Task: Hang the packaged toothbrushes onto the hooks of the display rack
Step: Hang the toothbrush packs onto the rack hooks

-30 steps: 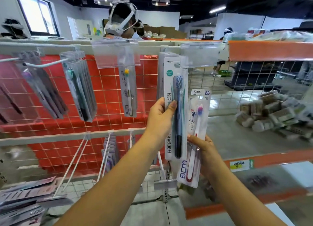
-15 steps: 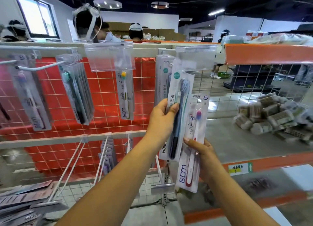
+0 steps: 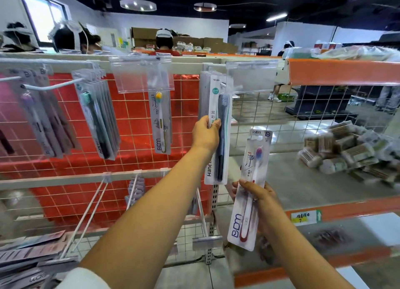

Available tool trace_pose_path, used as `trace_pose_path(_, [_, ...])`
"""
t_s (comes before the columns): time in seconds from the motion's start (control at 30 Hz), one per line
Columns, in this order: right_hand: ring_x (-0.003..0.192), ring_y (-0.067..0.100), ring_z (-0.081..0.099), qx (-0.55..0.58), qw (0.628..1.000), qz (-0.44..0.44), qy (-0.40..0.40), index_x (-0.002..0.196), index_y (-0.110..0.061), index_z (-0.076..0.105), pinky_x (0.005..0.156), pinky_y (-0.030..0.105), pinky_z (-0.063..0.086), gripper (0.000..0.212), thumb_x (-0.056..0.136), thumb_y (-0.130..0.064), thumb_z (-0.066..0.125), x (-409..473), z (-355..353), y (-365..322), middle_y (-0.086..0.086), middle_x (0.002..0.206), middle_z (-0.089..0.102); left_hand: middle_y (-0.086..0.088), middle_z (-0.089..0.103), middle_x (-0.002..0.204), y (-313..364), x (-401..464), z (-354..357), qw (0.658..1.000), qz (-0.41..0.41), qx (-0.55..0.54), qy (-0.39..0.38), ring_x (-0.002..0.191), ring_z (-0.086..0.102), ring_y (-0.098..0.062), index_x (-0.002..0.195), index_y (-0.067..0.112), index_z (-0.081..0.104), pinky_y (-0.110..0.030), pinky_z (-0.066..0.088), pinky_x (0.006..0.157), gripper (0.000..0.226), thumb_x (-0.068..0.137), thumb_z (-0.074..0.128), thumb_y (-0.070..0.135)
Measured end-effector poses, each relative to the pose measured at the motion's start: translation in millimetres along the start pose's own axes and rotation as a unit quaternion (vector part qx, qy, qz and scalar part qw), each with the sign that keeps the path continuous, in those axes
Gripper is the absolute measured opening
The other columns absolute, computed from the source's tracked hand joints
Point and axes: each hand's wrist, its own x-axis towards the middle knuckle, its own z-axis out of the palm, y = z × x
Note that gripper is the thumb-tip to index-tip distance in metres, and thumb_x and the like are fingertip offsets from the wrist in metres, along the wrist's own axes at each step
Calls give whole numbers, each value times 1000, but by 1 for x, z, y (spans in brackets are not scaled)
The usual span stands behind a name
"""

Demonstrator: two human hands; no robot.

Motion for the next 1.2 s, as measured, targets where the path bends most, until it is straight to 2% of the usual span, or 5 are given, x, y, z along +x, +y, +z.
trace_pose_path(0.37, [60,18,67,-37,999,-3,-23,98,-7,62,51,26,52,18,80,-5,63,-11,2,1,8,72,72,-3,51,69,-50,-37,-9,985,-87,96,-115,73,51,-19,75,11,53,-40,50,75,22,92,56,24])
trace_pose_path(0.57, [55,15,64,-45,998,-3,-50,98,-6,62,50,25,52,30,69,-13,66,-20,6,3,5,68,70,-2,59,80,-79,-59,-35,951,-143,197,-191,76,56,-18,84,21,54,-31,49,69,15,95,50,31])
trace_pose_path(0.87, [63,26,65,-24,995,21,-94,95,-8,63,63,40,58,32,64,-13,65,-27,28,15,12,75,69,0,62,106,-66,-87,-101,849,-30,494,-184,97,58,-19,110,21,56,-36,50,85,26,95,46,40])
trace_pose_path(1.0, [74,31,64,-44,994,44,-91,104,-7,62,78,47,54,45,61,-17,67,-28,45,23,17,85,68,2,61,109,-56,-105,-134,837,70,524,-142,96,58,-13,114,21,55,-24,47,80,28,96,44,40])
trace_pose_path(1.2, [94,44,64,-54,991,68,-102,105,-14,61,86,57,51,42,65,-17,73,-30,74,41,23,102,68,4,58,118,-56,-118,-178,832,59,539,-121,104,55,-11,121,23,52,-25,46,88,31,96,43,40])
